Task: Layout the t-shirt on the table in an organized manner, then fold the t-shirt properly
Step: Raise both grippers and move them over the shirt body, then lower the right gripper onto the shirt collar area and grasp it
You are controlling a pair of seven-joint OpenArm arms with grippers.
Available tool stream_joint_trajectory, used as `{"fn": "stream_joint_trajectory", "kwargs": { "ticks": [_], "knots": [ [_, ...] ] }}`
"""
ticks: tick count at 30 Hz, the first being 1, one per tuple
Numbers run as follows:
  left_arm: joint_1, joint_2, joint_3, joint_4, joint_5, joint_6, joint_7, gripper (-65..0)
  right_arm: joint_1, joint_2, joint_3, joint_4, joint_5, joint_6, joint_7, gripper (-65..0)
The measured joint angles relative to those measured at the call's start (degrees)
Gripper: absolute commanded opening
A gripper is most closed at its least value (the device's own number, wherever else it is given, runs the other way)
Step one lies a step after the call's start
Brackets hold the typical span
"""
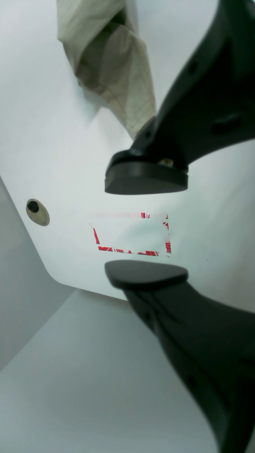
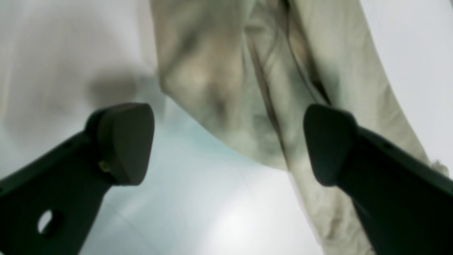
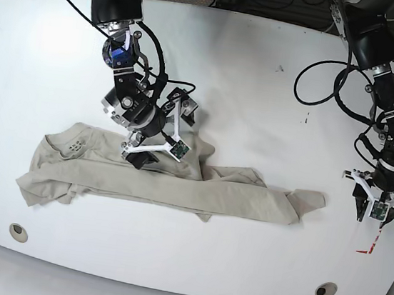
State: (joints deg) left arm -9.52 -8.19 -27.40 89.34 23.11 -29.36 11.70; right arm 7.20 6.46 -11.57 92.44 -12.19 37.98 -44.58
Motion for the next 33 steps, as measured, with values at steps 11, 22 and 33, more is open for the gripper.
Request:
{"fn": "stream_joint_trajectory", "kwargs": {
  "ticks": [11, 22, 33],
  "knots": [
    [0.1, 0.0, -0.1, 0.0, 0.0, 0.0, 0.0, -36.6, 1.2, -0.2, 0.3, -6.5, -0.6, 0.0, 5.9, -15.1],
    [0.1, 0.0, 0.0, 0.0, 0.0, 0.0, 0.0, -36.6, 1.6, -0.2, 0.3, -10.9, -0.5, -0.2, 9.7, -27.7],
    [0.1, 0.0, 0.0, 0.0, 0.0, 0.0, 0.0, -36.6, 2.3, -0.2, 0.3, -11.3, -0.5, -0.3, 9.4, -64.2]
  ]
}}
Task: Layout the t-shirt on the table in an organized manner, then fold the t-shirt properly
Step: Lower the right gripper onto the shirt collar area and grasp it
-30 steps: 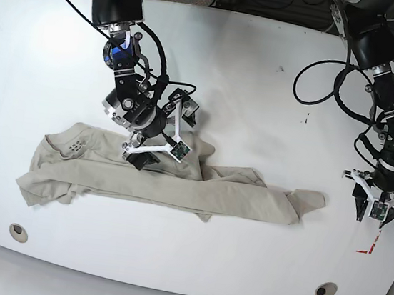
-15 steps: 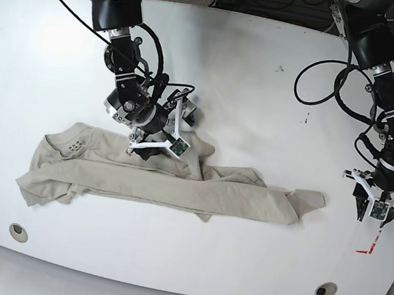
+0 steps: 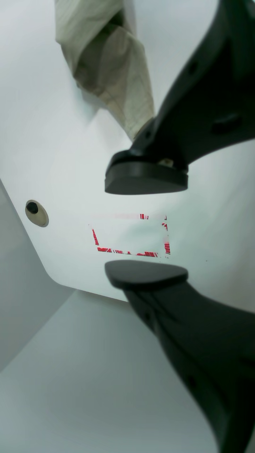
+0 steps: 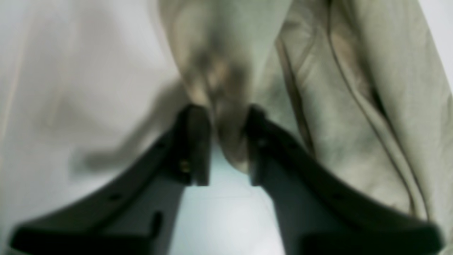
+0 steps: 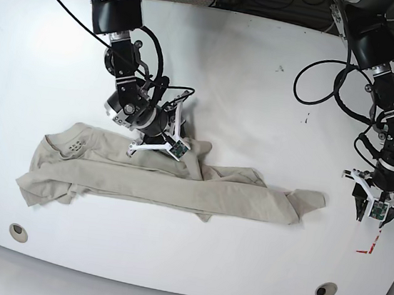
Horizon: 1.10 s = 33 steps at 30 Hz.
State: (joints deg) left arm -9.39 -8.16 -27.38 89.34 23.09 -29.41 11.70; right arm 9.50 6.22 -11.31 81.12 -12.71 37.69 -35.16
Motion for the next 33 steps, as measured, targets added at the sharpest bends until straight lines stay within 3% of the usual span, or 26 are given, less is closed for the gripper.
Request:
{"fn": "stream_joint_trajectory", "kwargs": {
  "ticks": [6, 9, 18, 23, 33],
  "knots": [
    [0.0, 0.0, 0.0, 0.0, 0.0, 0.0, 0.0, -36.6, -0.1, 0.0, 0.0, 0.1, -0.4, -0.7, 0.0, -65.0],
    [0.0, 0.0, 0.0, 0.0, 0.0, 0.0, 0.0, -36.6, -0.5, 0.0, 0.0, 1.1, -0.5, -3.1, 0.0, -65.0],
    [0.0, 0.0, 0.4, 0.0, 0.0, 0.0, -0.1, -36.6, -7.6, 0.4, 4.2, 15.6, 0.0, -4.2, -1.6, -65.0],
    [1.3, -0.6, 3.2, 0.0, 0.0, 0.3, -0.6, -36.6, -12.1, 1.0, 7.1, 24.3, -0.9, -4.4, -6.0, -65.0],
    [7.1, -1.8, 13.8, 0.6, 0.0, 0.0, -0.2, -36.6, -20.9, 0.6, 9.1, 32.3, 0.4, -4.0, -6.0, -65.0]
  ]
}}
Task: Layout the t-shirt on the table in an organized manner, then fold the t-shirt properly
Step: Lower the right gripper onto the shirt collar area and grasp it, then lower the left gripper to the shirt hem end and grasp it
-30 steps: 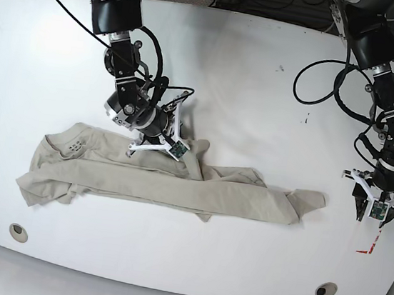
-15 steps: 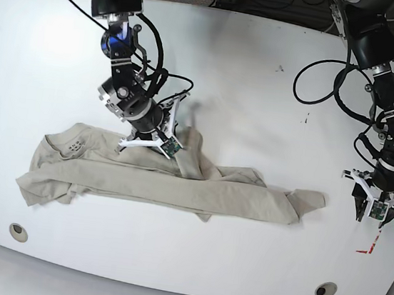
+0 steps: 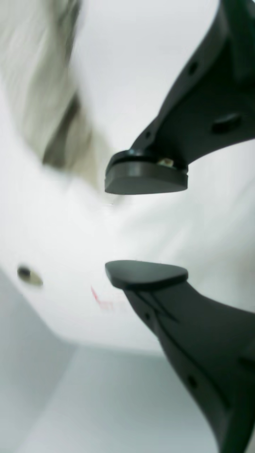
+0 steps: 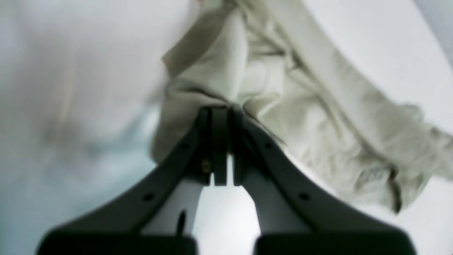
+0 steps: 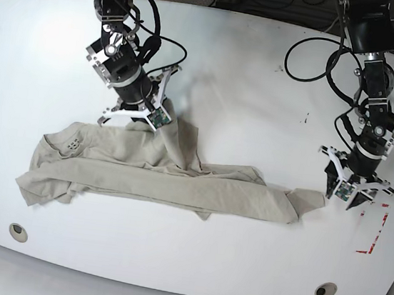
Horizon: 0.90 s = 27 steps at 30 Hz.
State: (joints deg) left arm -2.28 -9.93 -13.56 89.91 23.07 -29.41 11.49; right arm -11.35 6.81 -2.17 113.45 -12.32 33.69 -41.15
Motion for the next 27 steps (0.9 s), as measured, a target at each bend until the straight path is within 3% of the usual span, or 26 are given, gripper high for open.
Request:
{"fn": "stream_joint_trajectory", "kwargs": {
  "ticks": [7, 19, 21, 27],
  "knots": [
    [2.4, 1.3, 5.0, 0.3, -0.1, -0.5, -0.4, -36.6, -3.6, 0.5, 4.3, 0.2, -1.2, -0.2, -1.0, -65.0],
    [-1.3, 3.5, 4.7, -0.2, 0.0, 0.2, 0.0, -36.3, -5.7, 0.4, 6.0, 0.1, -0.2, 0.2, -0.4, -65.0],
    [-3.0, 3.8, 4.9, -1.3, -0.4, 0.0, -0.4, -33.6, -5.7, 0.4, 6.0, 0.1, -0.2, 0.2, -0.2, -65.0],
    [-6.8, 5.2, 2.9, -5.0, 0.0, 0.5, 1.1, -8.7, -5.8, 0.3, 6.0, 0.1, -0.2, 0.2, 0.0, -65.0]
  ]
}}
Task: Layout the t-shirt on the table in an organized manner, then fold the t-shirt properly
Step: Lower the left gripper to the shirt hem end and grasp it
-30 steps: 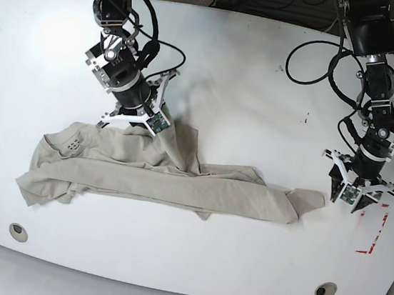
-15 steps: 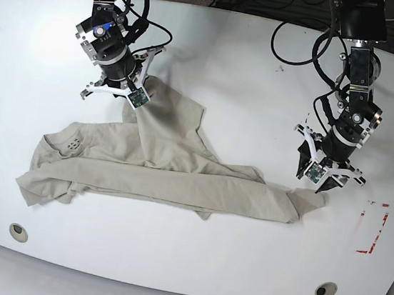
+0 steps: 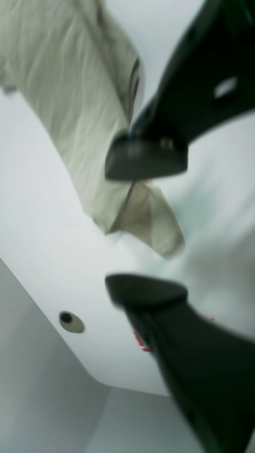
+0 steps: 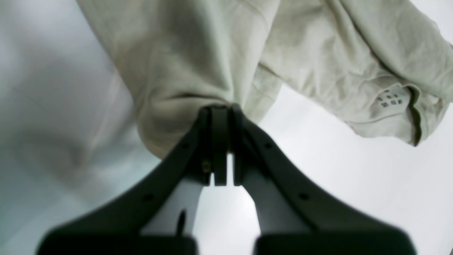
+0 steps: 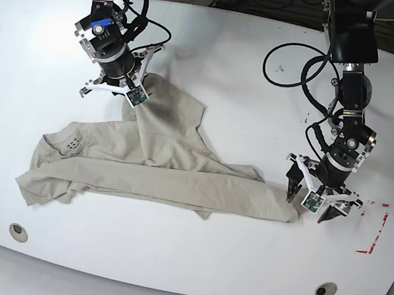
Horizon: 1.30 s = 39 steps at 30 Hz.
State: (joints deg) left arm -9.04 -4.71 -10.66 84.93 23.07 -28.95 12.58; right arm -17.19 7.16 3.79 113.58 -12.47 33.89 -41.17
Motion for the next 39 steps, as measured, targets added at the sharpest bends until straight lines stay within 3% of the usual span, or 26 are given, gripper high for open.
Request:
{"fn": "stream_joint_trajectory", "kwargs": {
  "ticks": [2, 9, 14, 21, 26, 39],
  "knots": [
    [-0.6, 1.0, -1.2, -0.8, 0.0, 0.0, 1.2, 0.0, 0.0, 0.0, 0.0, 0.0, 0.0, 0.0, 0.0, -65.0],
    [-2.9, 4.5, -5.6, -1.6, -0.5, -0.6, 2.0, 0.0, 0.0, 0.0, 0.0, 0.0, 0.0, 0.0, 0.0, -65.0],
    [-3.4, 5.0, -7.1, -1.8, -5.3, 0.0, 3.3, 0.0, 0.0, 0.0, 0.0, 0.0, 0.0, 0.0, 0.0, -65.0],
    [-3.9, 5.3, -8.4, -2.4, -15.0, -0.2, 12.0, 0.0, 0.0, 0.0, 0.0, 0.0, 0.0, 0.0, 0.0, -65.0],
    [-6.4, 5.6, -12.6, -4.9, -20.1, 0.6, 15.2, 0.0, 0.0, 0.0, 0.0, 0.0, 0.0, 0.0, 0.0, -65.0],
    [-9.6, 6.1, -15.9, -17.3, -21.9, 0.8, 16.5, 0.0, 0.0, 0.0, 0.0, 0.0, 0.0, 0.0, 0.0, -65.0]
  ]
}}
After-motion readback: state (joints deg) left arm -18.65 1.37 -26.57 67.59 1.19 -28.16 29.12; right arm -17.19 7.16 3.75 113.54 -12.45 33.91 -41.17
